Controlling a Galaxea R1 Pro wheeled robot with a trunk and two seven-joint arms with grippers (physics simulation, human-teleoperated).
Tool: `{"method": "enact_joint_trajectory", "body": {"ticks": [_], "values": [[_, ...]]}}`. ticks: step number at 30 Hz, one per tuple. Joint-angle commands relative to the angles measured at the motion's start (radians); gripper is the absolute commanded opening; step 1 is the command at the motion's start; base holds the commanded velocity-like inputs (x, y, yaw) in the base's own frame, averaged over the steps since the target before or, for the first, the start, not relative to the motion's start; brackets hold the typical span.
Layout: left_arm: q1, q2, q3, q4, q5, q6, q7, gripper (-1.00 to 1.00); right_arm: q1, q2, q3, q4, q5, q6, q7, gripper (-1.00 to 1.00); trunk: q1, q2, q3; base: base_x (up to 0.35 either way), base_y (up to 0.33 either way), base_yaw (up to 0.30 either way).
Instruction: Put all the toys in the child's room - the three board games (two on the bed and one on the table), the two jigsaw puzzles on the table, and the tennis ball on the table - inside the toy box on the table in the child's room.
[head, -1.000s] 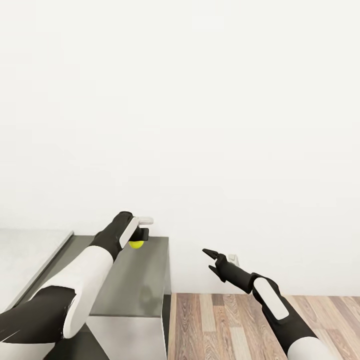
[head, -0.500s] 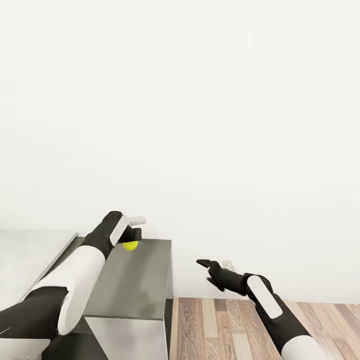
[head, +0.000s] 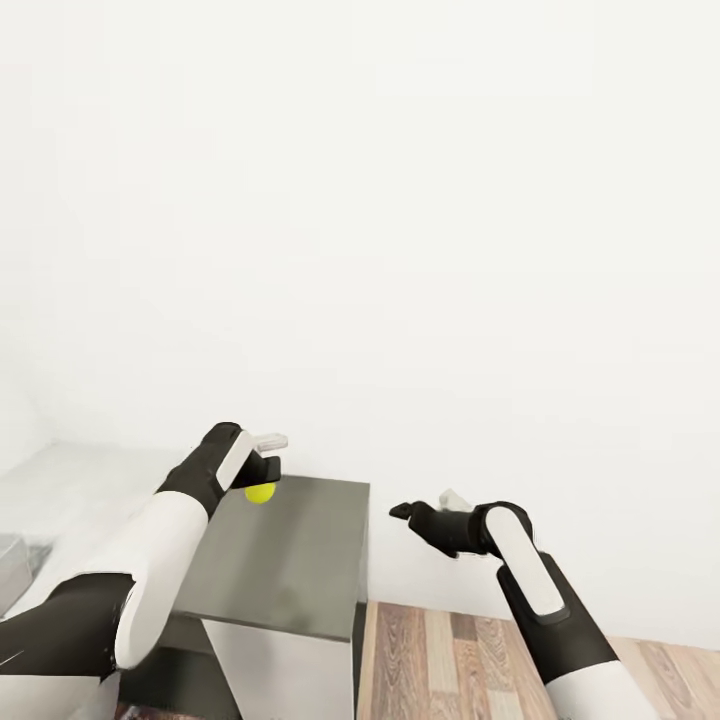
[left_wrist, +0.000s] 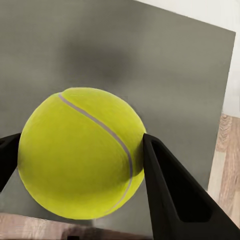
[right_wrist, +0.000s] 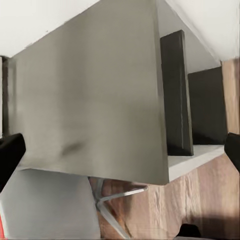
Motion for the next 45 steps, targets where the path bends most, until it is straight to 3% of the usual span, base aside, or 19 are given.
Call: {"method": "enact_joint_trajectory", "body": {"ticks": [1,7,15,17,21,23,38,45], "values": [[-0.001,-0.001,0.001,-0.001,0.007,0.003,0.007,-1.0,-0.002,0.0,-0.001,-0.017,-0.01,0.018,-0.035,1.0,0.001,-0.002,-0.002,0.0,0.0,0.274],[-0.001,0.0,0.002,-0.001,0.008,0.009,0.007,-1.0,-0.049,-0.001,-0.007,-0.045,-0.012,0.113,-0.155,1.0,0.001,-0.002,0.001,0.0,0.0,0.277],[-0.001,-0.002,0.003,-0.005,0.008,0.033,0.007,-1.0,-0.175,-0.001,0.0,-0.037,-0.02,0.139,-0.3,1.0,0.001,-0.002,0.002,0.0,0.0,0.285],[-0.002,-0.003,0.003,-0.006,0.008,0.036,0.007,-1.0,-0.208,0.0,0.025,-0.008,-0.02,0.14,-0.316,1.0,0.001,-0.002,0.002,0.0,0.0,0.201],[-0.002,-0.005,0.003,-0.007,0.008,0.037,0.007,-1.0,-0.244,0.0,0.11,0.043,-0.019,0.139,-0.327,1.0,0.001,-0.002,0.002,0.0,0.0,0.065],[-0.002,-0.006,0.003,-0.007,0.008,0.037,0.007,-1.0,-0.249,-0.001,0.126,0.053,-0.019,0.141,-0.329,1.0,0.001,-0.002,0.002,0.0,0.0,0.014],[-0.006,-0.005,0.004,-0.01,0.008,0.049,0.007,-1.0,-0.269,0.0,0.142,0.122,-0.021,0.155,-0.33,1.0,0.001,-0.002,0.002,0.0,0.0,0.001],[-0.008,-0.001,0.005,-0.03,0.008,0.068,0.007,-1.0,-0.271,0.001,0.169,0.115,-0.021,0.155,-0.33,1.0,0.001,-0.002,0.003,-0.076,0.013,0.037]]}}
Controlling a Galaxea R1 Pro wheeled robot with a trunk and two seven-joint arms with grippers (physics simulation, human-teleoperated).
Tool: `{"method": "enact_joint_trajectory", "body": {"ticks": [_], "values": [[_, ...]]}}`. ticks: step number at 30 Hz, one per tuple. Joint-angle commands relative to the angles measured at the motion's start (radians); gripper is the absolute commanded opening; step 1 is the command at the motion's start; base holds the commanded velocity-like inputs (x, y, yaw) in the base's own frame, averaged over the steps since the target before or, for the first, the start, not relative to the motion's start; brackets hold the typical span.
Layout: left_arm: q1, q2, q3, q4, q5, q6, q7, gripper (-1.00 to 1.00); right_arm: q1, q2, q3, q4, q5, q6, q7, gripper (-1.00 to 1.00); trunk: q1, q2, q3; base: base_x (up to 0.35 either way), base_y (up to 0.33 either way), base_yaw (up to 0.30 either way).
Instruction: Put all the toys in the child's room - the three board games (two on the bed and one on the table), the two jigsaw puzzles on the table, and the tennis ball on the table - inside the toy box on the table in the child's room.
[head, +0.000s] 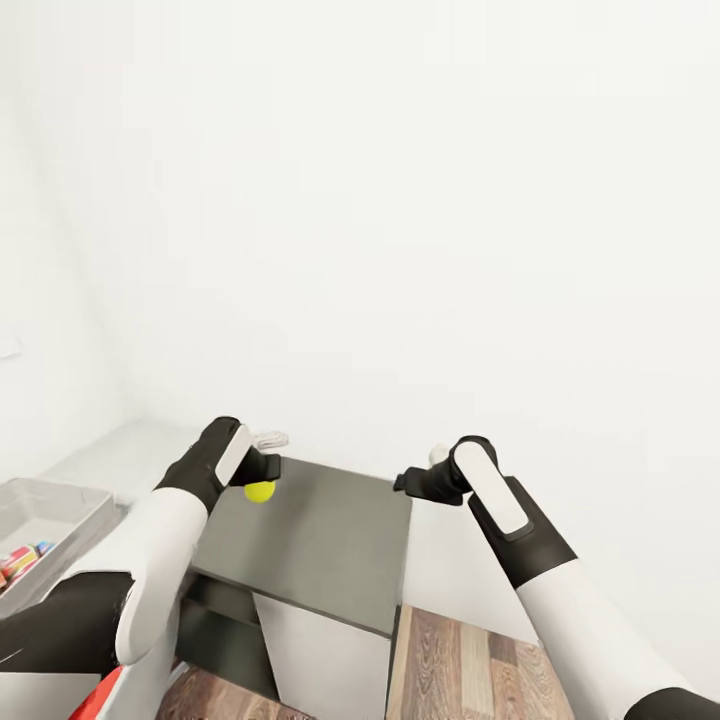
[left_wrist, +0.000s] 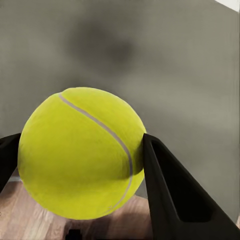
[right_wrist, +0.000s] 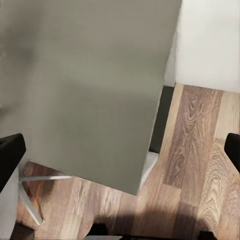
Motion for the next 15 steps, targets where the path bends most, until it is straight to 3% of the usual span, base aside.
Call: {"method": "enact_joint_trajectory", "body": {"ticks": [1,12,15], "values": [[-0.001,-0.001,0.002,-0.007,0.007,0.005,0.008,-1.0,-0.001,-0.001,0.001,-0.002,-0.009,0.003,-0.01,1.0,0.001,-0.002,-0.002,-0.103,0.018,0.191],[-0.002,-0.003,0.002,-0.018,0.008,0.008,0.008,-1.0,-0.046,0.0,0.001,-0.006,-0.009,-0.001,-0.01,1.0,0.001,-0.002,0.003,-0.018,0.003,0.257],[-0.002,-0.004,0.002,-0.018,0.007,0.008,0.008,-1.0,-0.061,0.0,0.001,-0.02,-0.01,-0.001,-0.01,1.0,0.001,-0.002,0.003,0.0,0.0,0.087]]}}
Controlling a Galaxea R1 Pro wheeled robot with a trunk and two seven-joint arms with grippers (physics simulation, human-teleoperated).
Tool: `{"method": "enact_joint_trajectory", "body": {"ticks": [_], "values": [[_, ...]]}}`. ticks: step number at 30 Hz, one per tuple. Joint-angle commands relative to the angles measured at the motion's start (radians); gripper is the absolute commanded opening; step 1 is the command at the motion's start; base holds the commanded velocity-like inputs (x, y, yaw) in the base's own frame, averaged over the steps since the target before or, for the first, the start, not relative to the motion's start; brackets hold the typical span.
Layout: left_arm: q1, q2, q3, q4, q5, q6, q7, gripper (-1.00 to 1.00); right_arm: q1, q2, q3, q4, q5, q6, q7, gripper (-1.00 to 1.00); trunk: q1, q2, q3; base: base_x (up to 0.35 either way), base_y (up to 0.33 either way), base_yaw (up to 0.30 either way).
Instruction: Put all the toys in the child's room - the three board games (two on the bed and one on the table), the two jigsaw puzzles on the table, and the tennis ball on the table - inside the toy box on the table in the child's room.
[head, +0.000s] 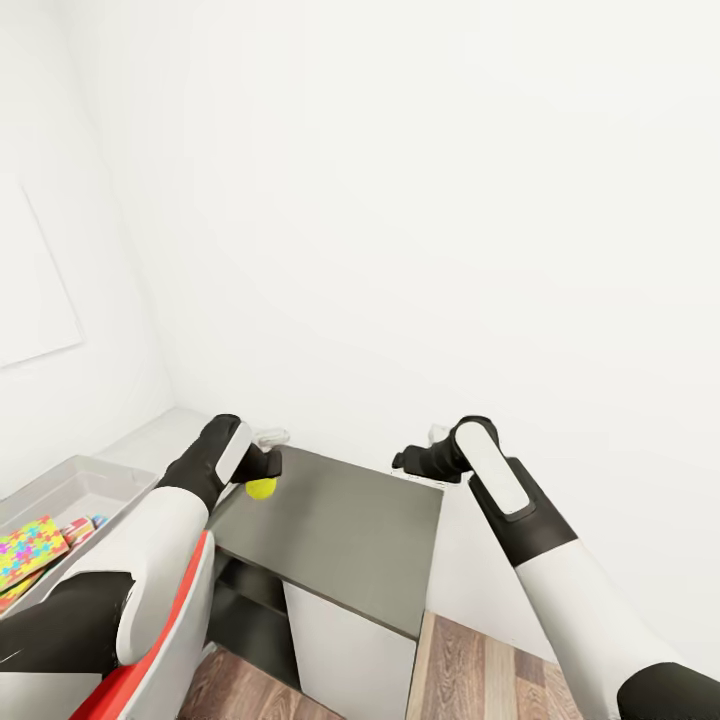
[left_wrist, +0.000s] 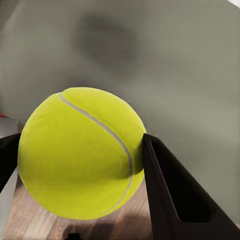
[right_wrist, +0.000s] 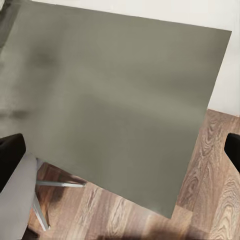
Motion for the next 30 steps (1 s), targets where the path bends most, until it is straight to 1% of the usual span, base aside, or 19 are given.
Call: {"method": "enact_joint_trajectory", "body": {"ticks": [1,6,11,17,21,22,23,25,26,28,30], "values": [[-0.001,-0.001,0.002,-0.001,0.007,0.003,0.008,-1.0,-0.002,0.0,0.001,-0.008,-0.009,0.003,-0.01,1.0,0.001,-0.002,-0.003,0.0,0.0,0.039],[-0.001,-0.001,0.002,-0.001,0.008,0.003,0.008,-1.0,-0.006,0.0,0.001,-0.05,-0.009,0.006,-0.01,1.0,0.001,-0.002,-0.002,0.0,0.0,0.012],[-0.001,-0.003,0.002,-0.001,0.008,0.003,0.008,-1.0,-0.006,0.0,0.001,-0.055,-0.009,0.006,-0.01,1.0,0.001,-0.002,-0.002,0.0,0.0,0.001],[-0.001,0.002,0.002,-0.01,0.009,0.007,0.008,-1.0,-0.006,0.0,0.001,-0.058,-0.015,0.007,-0.008,1.0,0.001,-0.002,-0.002,0.0,0.0,0.0],[-0.001,0.008,0.003,-0.05,0.016,0.013,0.008,-1.0,-0.006,-0.002,0.003,-0.066,-0.11,0.007,-0.008,1.0,0.001,-0.002,-0.002,0.0,0.0,0.0],[-0.001,0.016,0.004,-0.062,0.026,0.014,0.008,-1.0,-0.006,-0.003,0.003,-0.073,-0.133,0.007,-0.007,1.0,0.001,-0.002,-0.002,-0.043,0.0,0.0],[-0.001,0.028,0.004,-0.072,0.045,0.014,0.008,-1.0,-0.006,-0.003,0.003,-0.083,-0.152,0.007,-0.007,1.0,0.001,-0.002,-0.002,-0.124,0.019,0.0],[-0.002,0.055,0.004,-0.083,0.102,0.014,0.008,-1.0,-0.006,-0.003,0.002,-0.095,-0.175,0.007,-0.006,1.0,0.001,-0.002,-0.002,-0.197,0.05,0.0],[-0.002,0.062,0.003,-0.085,0.118,0.014,0.008,-1.0,-0.006,-0.003,0.001,-0.098,-0.179,0.007,-0.005,1.0,0.001,-0.002,-0.002,-0.186,0.04,0.0],[-0.002,0.084,0.002,-0.09,0.174,0.014,0.009,-1.0,-0.007,-0.002,0.0,-0.104,-0.186,0.007,0.0,1.0,0.001,-0.002,-0.002,-0.101,0.021,0.0],[-0.003,0.101,0.002,-0.092,0.202,0.014,0.009,-1.0,-0.009,-0.001,-0.001,-0.108,-0.19,0.007,0.003,1.0,0.001,-0.002,-0.002,-0.041,0.009,0.0]]}}
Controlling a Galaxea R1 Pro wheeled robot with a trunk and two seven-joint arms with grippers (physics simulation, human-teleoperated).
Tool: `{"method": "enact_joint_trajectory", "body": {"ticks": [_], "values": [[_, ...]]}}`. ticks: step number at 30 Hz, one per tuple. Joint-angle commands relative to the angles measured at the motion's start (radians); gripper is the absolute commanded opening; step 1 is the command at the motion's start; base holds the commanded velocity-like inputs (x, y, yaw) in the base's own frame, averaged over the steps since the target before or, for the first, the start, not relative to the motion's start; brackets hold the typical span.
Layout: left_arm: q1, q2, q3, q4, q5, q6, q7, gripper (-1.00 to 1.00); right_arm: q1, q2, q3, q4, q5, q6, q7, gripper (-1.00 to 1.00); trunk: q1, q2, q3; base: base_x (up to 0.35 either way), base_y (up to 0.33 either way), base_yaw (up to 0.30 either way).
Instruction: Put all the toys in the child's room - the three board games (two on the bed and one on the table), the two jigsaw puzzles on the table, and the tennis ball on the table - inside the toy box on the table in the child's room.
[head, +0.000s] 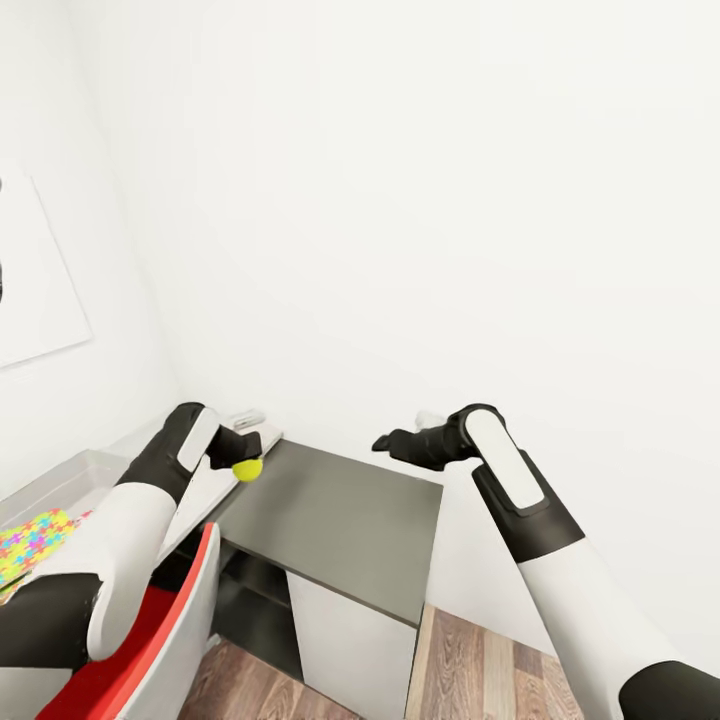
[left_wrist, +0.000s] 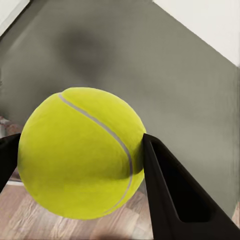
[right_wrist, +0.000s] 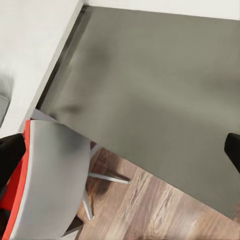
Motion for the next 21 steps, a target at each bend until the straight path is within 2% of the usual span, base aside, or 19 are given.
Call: {"method": "enact_joint_trajectory", "body": {"ticks": [1,4,10,13,15,17,18,21], "values": [[-0.001,0.004,0.001,-0.001,0.014,0.003,0.007,-1.0,-0.003,0.0,0.0,-0.001,-0.009,0.003,-0.01,1.0,0.001,-0.002,-0.003,-0.026,0.005,0.0],[-0.002,0.026,0.001,-0.005,0.03,0.003,0.007,-1.0,-0.008,0.001,-0.003,-0.018,-0.015,0.003,-0.007,1.0,0.001,-0.002,-0.003,-0.01,0.002,0.0],[-0.002,0.051,0.001,-0.031,0.05,0.003,0.007,-1.0,-0.01,0.002,-0.005,-0.049,-0.027,0.003,-0.007,1.0,0.001,-0.002,-0.003,-0.001,0.0,0.0],[-0.002,0.071,0.001,-0.053,0.105,0.003,0.007,-1.0,-0.01,0.002,-0.005,-0.052,-0.027,0.003,-0.008,1.0,0.001,-0.002,-0.003,0.0,0.0,0.0],[-0.002,0.087,0.0,-0.068,0.155,0.003,0.007,-1.0,-0.01,0.002,-0.004,-0.053,-0.027,0.003,-0.008,1.0,0.001,-0.002,-0.003,0.0,0.0,0.0],[-0.002,0.103,0.0,-0.075,0.184,0.003,0.007,-1.0,-0.01,0.004,-0.004,-0.054,-0.027,0.001,-0.008,1.0,0.001,-0.002,-0.003,0.0,0.0,0.0],[-0.002,0.115,0.0,-0.078,0.198,0.003,0.007,-1.0,-0.01,0.011,-0.004,-0.055,-0.027,0.001,-0.009,1.0,0.001,-0.002,-0.003,0.0,0.0,0.0],[-0.002,0.157,0.001,-0.082,0.253,0.003,0.006,-1.0,-0.011,0.058,-0.002,-0.06,-0.018,0.003,-0.018,1.0,0.001,-0.002,-0.003,0.0,0.0,0.016]]}}
